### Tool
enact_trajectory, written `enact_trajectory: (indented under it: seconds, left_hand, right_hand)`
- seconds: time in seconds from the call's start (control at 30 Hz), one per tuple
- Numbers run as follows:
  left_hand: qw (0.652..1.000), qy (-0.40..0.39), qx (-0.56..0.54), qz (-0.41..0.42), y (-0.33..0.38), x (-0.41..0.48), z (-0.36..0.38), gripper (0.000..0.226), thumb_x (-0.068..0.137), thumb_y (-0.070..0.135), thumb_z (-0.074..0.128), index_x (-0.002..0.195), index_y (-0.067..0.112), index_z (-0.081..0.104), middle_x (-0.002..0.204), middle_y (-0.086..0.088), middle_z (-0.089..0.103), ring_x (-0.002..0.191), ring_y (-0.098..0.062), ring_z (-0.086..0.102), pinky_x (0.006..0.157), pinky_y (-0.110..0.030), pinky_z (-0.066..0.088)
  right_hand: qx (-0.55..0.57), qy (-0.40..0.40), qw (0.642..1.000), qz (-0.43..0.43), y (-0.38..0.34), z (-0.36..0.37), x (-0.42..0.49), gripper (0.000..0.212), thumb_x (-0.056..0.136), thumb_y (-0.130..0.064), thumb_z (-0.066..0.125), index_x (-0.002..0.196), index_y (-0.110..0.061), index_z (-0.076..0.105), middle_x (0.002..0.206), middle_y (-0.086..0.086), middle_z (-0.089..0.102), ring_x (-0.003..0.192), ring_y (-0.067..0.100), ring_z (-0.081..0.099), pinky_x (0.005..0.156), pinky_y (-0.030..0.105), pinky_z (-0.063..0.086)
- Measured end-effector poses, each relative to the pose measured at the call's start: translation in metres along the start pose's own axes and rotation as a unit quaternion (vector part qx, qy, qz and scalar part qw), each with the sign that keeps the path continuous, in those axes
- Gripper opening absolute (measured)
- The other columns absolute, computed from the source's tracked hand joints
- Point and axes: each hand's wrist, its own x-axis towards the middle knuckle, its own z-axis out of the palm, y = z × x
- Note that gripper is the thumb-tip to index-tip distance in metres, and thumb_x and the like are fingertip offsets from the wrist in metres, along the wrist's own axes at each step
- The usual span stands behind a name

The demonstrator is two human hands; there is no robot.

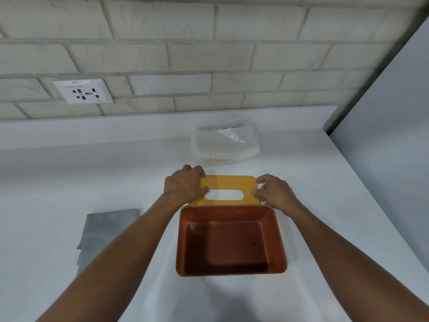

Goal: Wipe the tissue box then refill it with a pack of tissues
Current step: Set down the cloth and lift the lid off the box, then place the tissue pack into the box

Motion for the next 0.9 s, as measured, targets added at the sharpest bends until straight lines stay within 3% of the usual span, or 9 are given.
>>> enact_trajectory:
  seconds: [0.17,0.3,0.4,0.53,0.63,0.7,0.77,0.9]
  left_hand:
    - [0.996,0.078,-0.026,0.03,0.012,0.011,-0.021,0.041,0.094,0.057,0.064,0.127,0.033,0.061,0.132,0.003,0.06,0.115,-0.023,0.064,0.09,-0.038,0.051]
    - [0.99,0.126,-0.009,0.056,0.031,0.03,-0.04,0.042,0.095,0.058,0.062,0.128,0.031,0.059,0.134,0.001,0.057,0.117,-0.023,0.061,0.082,-0.034,0.045]
    - [0.99,0.132,-0.045,0.015,0.038,0.046,-0.047,0.046,0.093,0.06,0.063,0.128,0.03,0.058,0.137,-0.002,0.052,0.124,-0.027,0.054,0.085,-0.036,0.042]
    - [0.981,0.122,-0.126,-0.076,0.037,0.065,-0.042,0.059,0.09,0.062,0.065,0.135,0.026,0.053,0.137,-0.01,0.046,0.125,-0.036,0.052,0.089,-0.039,0.04]
    - [0.956,0.103,-0.237,-0.141,0.032,0.07,-0.029,0.059,0.092,0.062,0.064,0.133,0.022,0.049,0.135,-0.013,0.047,0.107,-0.035,0.06,0.088,-0.039,0.045]
    - [0.925,0.097,-0.327,-0.165,0.029,0.074,-0.02,0.057,0.093,0.056,0.067,0.132,0.019,0.046,0.134,-0.013,0.048,0.092,-0.029,0.056,0.084,-0.037,0.046]
    - [0.909,0.109,-0.363,-0.171,0.027,0.077,-0.014,0.056,0.094,0.042,0.072,0.132,0.017,0.041,0.13,-0.016,0.05,0.09,-0.029,0.054,0.082,-0.039,0.047]
    - [0.872,0.111,-0.439,-0.186,0.024,0.082,-0.009,0.061,0.093,0.015,0.071,0.135,0.019,0.028,0.119,-0.017,0.058,0.097,-0.035,0.059,0.084,-0.044,0.053]
  right_hand:
    - [0.069,0.009,0.998,0.002,-0.008,-0.015,0.011,0.032,0.079,-0.044,0.074,0.106,-0.03,0.062,0.089,-0.005,0.07,0.074,0.018,0.072,0.076,0.041,0.061]
    - [0.218,0.038,0.975,0.005,-0.023,-0.04,0.035,0.026,0.092,-0.023,0.064,0.117,-0.015,0.066,0.099,0.001,0.068,0.084,0.021,0.067,0.08,0.039,0.058]
    - [0.286,0.062,0.955,0.045,-0.032,-0.052,0.057,0.022,0.095,-0.011,0.056,0.112,-0.006,0.068,0.088,0.005,0.063,0.075,0.019,0.058,0.075,0.034,0.052]
    - [0.331,0.061,0.938,0.082,-0.039,-0.054,0.082,0.024,0.098,-0.008,0.05,0.116,-0.014,0.065,0.085,0.002,0.061,0.07,0.016,0.058,0.069,0.029,0.053]
    - [0.323,0.028,0.942,0.087,-0.044,-0.044,0.091,0.022,0.097,-0.013,0.048,0.112,-0.021,0.062,0.089,0.003,0.063,0.074,0.019,0.06,0.073,0.035,0.056]
    - [0.306,0.017,0.948,0.083,-0.048,-0.037,0.098,0.015,0.091,-0.016,0.05,0.097,-0.02,0.064,0.08,0.004,0.061,0.063,0.017,0.057,0.062,0.032,0.054]
    - [0.303,0.023,0.949,0.083,-0.052,-0.033,0.104,0.009,0.085,-0.016,0.052,0.081,-0.017,0.06,0.071,0.005,0.055,0.053,0.017,0.05,0.052,0.027,0.044]
    - [0.305,0.023,0.947,0.102,-0.055,-0.028,0.11,0.014,0.086,-0.025,0.056,0.082,-0.012,0.059,0.067,0.006,0.054,0.06,0.02,0.053,0.053,0.028,0.041]
